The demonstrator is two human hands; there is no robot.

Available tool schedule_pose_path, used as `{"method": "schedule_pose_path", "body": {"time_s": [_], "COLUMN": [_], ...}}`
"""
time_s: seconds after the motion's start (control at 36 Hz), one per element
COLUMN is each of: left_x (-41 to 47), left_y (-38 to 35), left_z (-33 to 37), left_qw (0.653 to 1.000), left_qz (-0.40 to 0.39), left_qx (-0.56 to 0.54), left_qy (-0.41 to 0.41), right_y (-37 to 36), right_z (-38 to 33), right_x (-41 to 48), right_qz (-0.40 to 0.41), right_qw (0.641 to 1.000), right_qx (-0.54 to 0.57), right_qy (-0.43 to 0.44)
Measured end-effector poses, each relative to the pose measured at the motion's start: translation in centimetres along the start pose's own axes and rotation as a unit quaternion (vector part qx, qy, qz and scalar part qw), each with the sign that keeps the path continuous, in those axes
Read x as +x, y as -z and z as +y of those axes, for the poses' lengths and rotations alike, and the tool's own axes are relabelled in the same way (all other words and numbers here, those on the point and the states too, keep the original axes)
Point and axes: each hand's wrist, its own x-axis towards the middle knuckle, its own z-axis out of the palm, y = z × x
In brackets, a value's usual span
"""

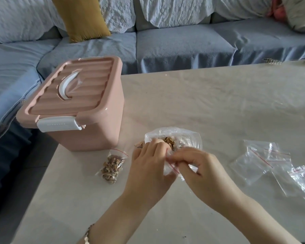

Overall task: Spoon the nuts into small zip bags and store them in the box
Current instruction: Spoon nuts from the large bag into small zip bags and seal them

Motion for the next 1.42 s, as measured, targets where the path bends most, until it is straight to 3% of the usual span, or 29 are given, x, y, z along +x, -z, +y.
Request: {"method": "schedule_pose_path", "body": {"time_s": [0.06,0.22,0.44,0.56,0.67,0.72,0.81,0.89,1.0,1.08,1.17,1.22,1.31,1.42], "left_x": [0.1,-0.2,-0.4,-1.0,-2.0,-2.4,-2.6,-2.5,-2.0,-1.7,-1.3,-1.1,-1.0,-1.2], "left_y": [-0.1,-0.4,-0.7,-0.5,-0.2,-0.2,-0.5,-1.1,-1.9,-2.7,-3.3,-3.3,-3.3,-2.9], "left_z": [0.1,0.2,-0.6,-1.2,-2.8,-3.3,-3.8,-4.3,-4.5,-4.8,-4.8,-4.7,-4.7,-4.7], "left_qw": [1.0,0.995,0.992,0.999,0.993,0.983,0.964,0.951,0.942,0.937,0.927,0.925,0.916,0.886], "left_qz": [0.001,0.048,0.066,0.026,-0.006,-0.011,-0.017,-0.031,-0.075,-0.101,-0.116,-0.117,-0.115,-0.123], "left_qx": [0.02,0.043,0.071,0.028,-0.031,-0.054,-0.089,-0.113,-0.136,-0.167,-0.199,-0.205,-0.228,-0.276], "left_qy": [-0.021,-0.075,-0.079,-0.01,0.111,0.175,0.249,0.286,0.297,0.29,0.297,0.298,0.311,0.352], "right_y": [0.1,1.0,0.9,1.5,2.4,2.8,2.7,1.8,1.4,1.6,1.6,1.4,1.1,1.4], "right_z": [-0.6,-0.9,-0.9,1.2,6.9,9.7,11.9,12.7,13.2,12.3,10.8,10.1,9.7,8.7], "right_x": [-0.1,0.0,0.0,0.2,0.6,0.7,0.8,1.0,1.1,1.0,1.2,1.5,1.8,1.2], "right_qz": [-0.061,-0.127,-0.196,-0.105,0.05,0.042,-0.057,-0.1,-0.077,-0.004,0.089,0.122,0.166,0.202], "right_qw": [0.998,0.983,0.968,0.974,0.983,0.962,0.928,0.921,0.935,0.952,0.916,0.894,0.927,0.971], "right_qx": [0.009,0.09,0.115,0.146,-0.071,-0.16,-0.217,-0.191,-0.152,0.01,0.222,0.287,0.199,0.057], "right_qy": [-0.019,-0.103,-0.108,-0.14,-0.163,-0.218,-0.297,-0.325,-0.311,-0.306,-0.323,-0.321,-0.271,-0.119]}}
